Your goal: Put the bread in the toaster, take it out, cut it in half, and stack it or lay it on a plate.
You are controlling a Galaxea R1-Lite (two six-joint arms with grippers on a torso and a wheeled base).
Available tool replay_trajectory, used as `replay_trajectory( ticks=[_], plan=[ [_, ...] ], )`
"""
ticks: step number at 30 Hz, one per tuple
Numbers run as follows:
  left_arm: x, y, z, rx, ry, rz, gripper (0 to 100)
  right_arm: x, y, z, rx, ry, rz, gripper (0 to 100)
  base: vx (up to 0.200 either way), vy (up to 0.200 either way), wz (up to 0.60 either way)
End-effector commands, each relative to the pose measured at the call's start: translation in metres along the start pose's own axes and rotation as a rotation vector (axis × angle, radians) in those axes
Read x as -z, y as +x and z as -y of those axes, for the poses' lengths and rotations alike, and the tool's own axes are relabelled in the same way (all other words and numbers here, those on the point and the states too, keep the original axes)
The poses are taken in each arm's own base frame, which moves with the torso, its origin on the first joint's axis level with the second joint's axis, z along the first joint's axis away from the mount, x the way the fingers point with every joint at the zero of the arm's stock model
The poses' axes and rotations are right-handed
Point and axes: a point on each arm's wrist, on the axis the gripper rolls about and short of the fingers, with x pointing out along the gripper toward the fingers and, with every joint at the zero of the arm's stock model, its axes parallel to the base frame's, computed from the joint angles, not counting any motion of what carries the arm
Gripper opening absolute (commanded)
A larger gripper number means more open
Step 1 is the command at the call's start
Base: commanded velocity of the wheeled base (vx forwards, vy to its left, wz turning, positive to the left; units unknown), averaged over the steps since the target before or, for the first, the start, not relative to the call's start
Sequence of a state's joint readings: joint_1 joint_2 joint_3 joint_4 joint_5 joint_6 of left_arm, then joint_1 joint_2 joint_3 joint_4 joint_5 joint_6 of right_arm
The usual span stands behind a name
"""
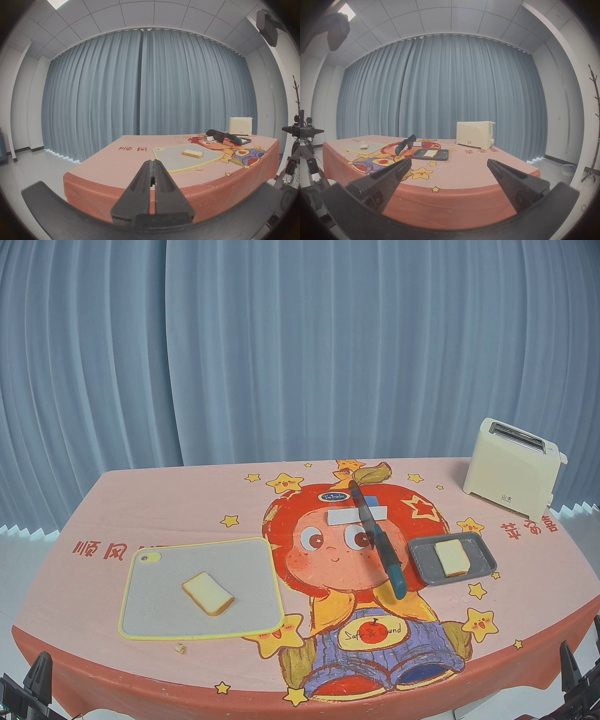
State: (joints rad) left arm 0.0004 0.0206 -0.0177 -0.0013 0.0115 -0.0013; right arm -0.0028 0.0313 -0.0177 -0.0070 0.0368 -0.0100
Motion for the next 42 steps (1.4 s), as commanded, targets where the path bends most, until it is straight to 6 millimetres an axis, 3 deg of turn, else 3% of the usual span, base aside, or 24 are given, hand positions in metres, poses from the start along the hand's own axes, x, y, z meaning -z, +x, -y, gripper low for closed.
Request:
replay_trajectory(
  ticks=[1, 42],
  plan=[
    [0.0049, 0.0013, 0.0000, -0.002, 0.000, -0.018, 0, 0.0055, -0.0011, 0.0000, -0.007, 0.000, 0.014, 100, 0.000, 0.000, 0.00],
    [0.0048, 0.0015, -0.0002, -0.010, -0.015, -0.020, 0, 0.0059, -0.0011, 0.0003, 0.005, 0.023, 0.011, 100, 0.000, 0.000, 0.00]
  ],
)
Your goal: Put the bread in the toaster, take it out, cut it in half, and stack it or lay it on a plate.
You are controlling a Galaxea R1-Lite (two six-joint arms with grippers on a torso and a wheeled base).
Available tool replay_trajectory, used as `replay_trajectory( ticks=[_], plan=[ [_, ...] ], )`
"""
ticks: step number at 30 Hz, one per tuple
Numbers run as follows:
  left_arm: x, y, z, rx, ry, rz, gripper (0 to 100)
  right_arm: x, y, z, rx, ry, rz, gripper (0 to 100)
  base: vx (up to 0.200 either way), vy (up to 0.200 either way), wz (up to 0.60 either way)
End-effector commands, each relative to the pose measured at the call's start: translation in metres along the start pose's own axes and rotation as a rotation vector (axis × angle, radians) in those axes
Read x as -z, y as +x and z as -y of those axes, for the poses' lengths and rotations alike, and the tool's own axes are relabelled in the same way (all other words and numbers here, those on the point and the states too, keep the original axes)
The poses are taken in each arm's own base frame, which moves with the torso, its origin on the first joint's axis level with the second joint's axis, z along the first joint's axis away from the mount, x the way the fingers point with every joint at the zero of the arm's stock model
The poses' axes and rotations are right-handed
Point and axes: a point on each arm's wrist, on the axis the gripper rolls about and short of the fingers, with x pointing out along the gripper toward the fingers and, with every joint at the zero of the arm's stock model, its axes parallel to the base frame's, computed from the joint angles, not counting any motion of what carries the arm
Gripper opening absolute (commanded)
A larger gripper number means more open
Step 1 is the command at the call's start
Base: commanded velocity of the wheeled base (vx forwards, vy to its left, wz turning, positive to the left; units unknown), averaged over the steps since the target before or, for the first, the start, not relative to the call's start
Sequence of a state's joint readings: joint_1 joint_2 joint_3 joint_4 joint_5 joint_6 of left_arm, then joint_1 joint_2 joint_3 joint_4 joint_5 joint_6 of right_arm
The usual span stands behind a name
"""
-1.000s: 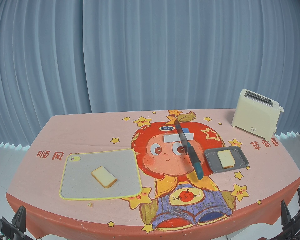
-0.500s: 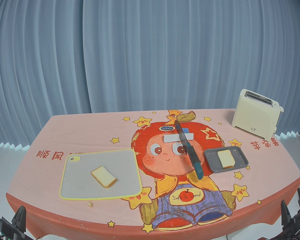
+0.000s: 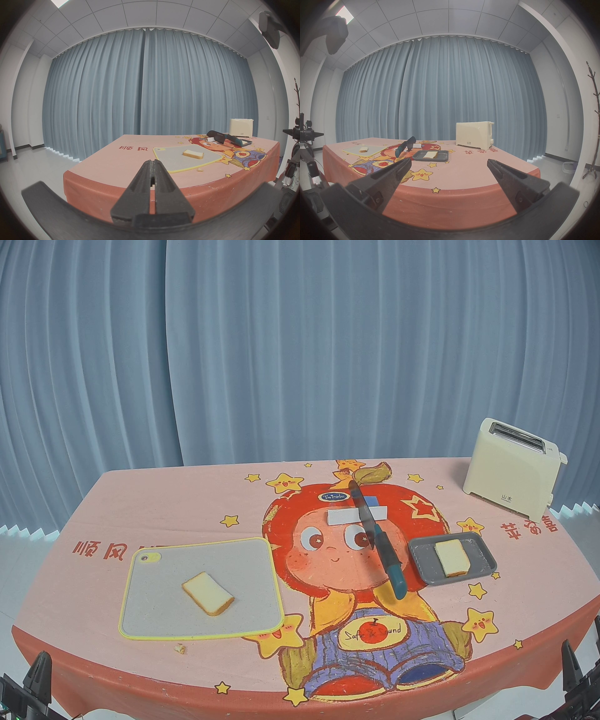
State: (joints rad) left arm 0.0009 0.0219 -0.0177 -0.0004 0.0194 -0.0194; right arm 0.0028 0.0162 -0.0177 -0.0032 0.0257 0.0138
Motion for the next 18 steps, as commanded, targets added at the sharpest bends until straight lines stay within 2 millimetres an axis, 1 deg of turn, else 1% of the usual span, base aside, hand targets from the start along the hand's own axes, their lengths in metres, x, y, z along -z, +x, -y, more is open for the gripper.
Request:
replay_trajectory(
  ticks=[1, 13, 14, 18],
  plan=[
    [0.0048, 0.0014, -0.0001, -0.002, 0.003, -0.018, 0, 0.0051, 0.0000, 0.0001, -0.001, 0.000, 0.000, 100, 0.000, 0.000, 0.00],
    [0.0049, 0.0014, -0.0001, -0.002, 0.006, -0.019, 0, 0.0051, 0.0000, 0.0001, -0.001, 0.000, 0.000, 100, 0.000, 0.000, 0.00],
    [0.0049, 0.0014, -0.0001, -0.003, -0.002, -0.019, 100, 0.0051, 0.0000, 0.0001, -0.001, 0.000, 0.000, 100, 0.000, 0.000, 0.00],
    [0.0048, 0.0014, 0.0000, 0.001, 0.000, -0.018, 100, 0.0051, 0.0000, 0.0001, -0.001, 0.000, 0.000, 100, 0.000, 0.000, 0.00]
  ],
)
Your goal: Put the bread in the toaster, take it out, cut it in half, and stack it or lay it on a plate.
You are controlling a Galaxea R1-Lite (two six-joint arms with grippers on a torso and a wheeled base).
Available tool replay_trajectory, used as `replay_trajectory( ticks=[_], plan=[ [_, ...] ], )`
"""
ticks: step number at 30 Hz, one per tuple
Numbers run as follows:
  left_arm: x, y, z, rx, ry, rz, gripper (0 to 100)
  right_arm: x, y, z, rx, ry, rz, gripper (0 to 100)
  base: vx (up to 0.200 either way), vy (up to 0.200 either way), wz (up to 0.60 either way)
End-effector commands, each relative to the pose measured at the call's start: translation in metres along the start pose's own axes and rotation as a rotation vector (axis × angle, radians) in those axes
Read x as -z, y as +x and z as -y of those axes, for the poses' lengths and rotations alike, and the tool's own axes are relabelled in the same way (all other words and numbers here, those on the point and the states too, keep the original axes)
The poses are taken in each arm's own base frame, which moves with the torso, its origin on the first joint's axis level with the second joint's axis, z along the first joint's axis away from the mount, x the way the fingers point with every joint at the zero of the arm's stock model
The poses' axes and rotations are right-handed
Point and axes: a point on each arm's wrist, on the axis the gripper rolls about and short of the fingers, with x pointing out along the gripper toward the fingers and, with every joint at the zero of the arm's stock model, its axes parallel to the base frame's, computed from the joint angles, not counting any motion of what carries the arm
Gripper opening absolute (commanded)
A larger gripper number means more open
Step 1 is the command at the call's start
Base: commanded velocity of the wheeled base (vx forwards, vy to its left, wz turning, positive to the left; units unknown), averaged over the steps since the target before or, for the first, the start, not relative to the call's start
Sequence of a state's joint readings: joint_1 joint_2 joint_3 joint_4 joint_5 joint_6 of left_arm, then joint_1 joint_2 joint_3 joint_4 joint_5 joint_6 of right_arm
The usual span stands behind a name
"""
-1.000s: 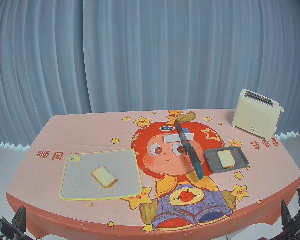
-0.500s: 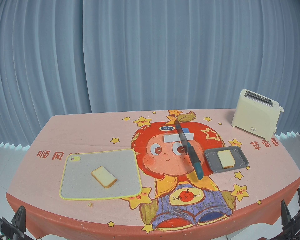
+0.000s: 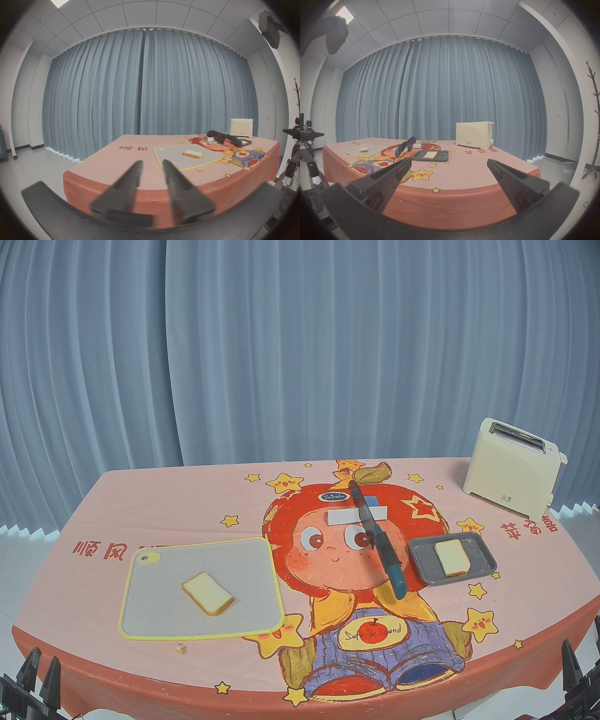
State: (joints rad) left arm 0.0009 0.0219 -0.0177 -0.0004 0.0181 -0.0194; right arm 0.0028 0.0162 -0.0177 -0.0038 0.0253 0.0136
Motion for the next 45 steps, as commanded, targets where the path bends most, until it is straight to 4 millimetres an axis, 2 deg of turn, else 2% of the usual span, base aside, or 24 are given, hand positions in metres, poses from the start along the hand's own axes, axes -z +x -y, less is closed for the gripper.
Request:
replay_trajectory(
  ticks=[1, 45],
  plan=[
    [0.0046, 0.0014, -0.0001, -0.003, 0.000, -0.016, 100, 0.0053, 0.0000, 0.0001, -0.001, 0.000, -0.002, 100, 0.000, 0.000, 0.00],
    [0.0026, 0.0014, -0.0002, -0.002, 0.001, 0.004, 100, 0.0052, 0.0000, 0.0001, -0.001, 0.000, -0.001, 100, 0.000, 0.000, 0.00]
  ],
)
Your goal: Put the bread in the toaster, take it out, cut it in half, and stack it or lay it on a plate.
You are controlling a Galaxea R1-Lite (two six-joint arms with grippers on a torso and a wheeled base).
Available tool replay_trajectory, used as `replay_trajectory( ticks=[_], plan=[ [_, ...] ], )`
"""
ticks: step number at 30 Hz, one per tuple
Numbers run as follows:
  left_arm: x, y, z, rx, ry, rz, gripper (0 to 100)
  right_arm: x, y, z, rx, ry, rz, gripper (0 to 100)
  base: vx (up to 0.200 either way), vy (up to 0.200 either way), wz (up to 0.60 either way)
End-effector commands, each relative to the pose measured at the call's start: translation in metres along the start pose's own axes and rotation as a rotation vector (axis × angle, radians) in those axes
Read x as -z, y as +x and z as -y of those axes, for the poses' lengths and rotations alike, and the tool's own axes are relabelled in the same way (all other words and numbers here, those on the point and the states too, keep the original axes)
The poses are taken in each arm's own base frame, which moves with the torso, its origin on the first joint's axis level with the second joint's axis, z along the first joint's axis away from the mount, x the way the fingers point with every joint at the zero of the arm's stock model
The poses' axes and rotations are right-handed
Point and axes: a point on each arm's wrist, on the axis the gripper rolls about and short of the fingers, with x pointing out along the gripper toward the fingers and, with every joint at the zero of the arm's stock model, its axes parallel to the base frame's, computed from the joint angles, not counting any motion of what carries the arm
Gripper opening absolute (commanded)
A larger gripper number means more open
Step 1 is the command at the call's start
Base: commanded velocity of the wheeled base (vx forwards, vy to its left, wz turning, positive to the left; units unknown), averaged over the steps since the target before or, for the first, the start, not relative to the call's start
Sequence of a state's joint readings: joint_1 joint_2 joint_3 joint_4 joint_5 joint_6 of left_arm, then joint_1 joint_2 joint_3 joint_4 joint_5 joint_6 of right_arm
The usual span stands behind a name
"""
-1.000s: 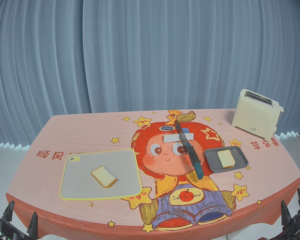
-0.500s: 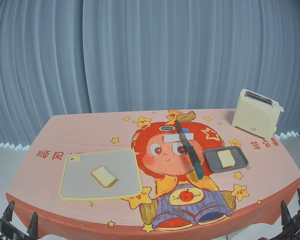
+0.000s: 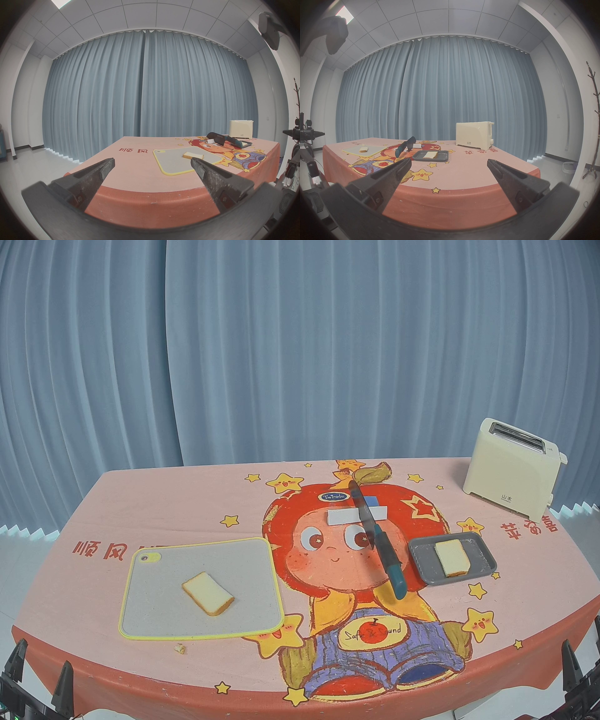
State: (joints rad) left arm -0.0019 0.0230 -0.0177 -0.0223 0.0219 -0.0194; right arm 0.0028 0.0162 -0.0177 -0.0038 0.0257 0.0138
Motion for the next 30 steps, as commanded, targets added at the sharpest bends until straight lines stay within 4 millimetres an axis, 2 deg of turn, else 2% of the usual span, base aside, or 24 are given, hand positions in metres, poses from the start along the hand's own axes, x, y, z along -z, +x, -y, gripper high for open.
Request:
replay_trajectory(
  ticks=[1, 19, 22, 30],
  plan=[
    [0.005, 0.001, 0.000, -0.002, 0.001, -0.017, 100, 0.005, 0.000, 0.000, -0.001, 0.000, -0.001, 100, 0.000, 0.000, 0.00],
    [0.005, 0.001, 0.000, -0.003, 0.006, -0.015, 100, 0.005, 0.000, 0.000, -0.001, 0.000, -0.001, 100, 0.000, 0.000, 0.00],
    [-0.013, 0.000, 0.000, -0.008, 0.006, 0.153, 100, 0.005, 0.000, 0.000, -0.001, 0.000, -0.002, 100, 0.000, 0.000, 0.00],
    [-0.013, 0.000, 0.000, -0.013, 0.019, 0.158, 100, 0.005, 0.000, 0.000, -0.001, 0.000, -0.001, 100, 0.000, 0.000, 0.00]
  ],
)
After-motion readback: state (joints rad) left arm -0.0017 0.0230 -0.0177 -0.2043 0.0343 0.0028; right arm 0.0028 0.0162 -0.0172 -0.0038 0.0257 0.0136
